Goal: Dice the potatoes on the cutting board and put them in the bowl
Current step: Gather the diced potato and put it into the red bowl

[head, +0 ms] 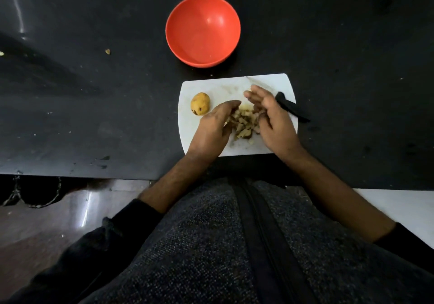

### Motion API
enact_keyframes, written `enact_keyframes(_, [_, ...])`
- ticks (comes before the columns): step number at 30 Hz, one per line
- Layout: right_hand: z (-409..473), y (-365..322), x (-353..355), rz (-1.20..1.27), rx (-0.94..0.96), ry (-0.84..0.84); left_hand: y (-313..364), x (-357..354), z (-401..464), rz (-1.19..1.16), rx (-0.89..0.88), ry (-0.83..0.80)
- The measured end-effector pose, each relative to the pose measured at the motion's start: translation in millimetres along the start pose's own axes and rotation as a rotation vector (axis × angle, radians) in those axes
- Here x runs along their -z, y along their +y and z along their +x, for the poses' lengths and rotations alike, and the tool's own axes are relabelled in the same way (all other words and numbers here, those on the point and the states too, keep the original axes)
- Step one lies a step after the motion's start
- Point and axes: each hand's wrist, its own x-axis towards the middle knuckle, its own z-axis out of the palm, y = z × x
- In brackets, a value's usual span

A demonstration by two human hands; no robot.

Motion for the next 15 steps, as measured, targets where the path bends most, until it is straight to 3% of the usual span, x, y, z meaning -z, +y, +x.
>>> enact_keyframes(3, [4.6,-2.0,14.1,-0.204,0.005,0.159,2.9,1.8,0.0,0.002,-0.011,-0.007])
enact_keyframes(7, [-3.1,7.2,28.8,-0.677,-0.072,-0.078,3.0,3.4,-0.3,-0.016,-0.014,-0.004])
enact_keyframes(9, [-12.5,8.9,25.3,-0.719,-0.123,-0.147,2.1,4.5,-0.8,-0.042,0.008,-0.001])
enact_keyframes(15, [-12.9,2.8,-2.3,-0.606,-0.135,-0.111,2.9,5.8,-3.8,-0.073,0.037,0.028])
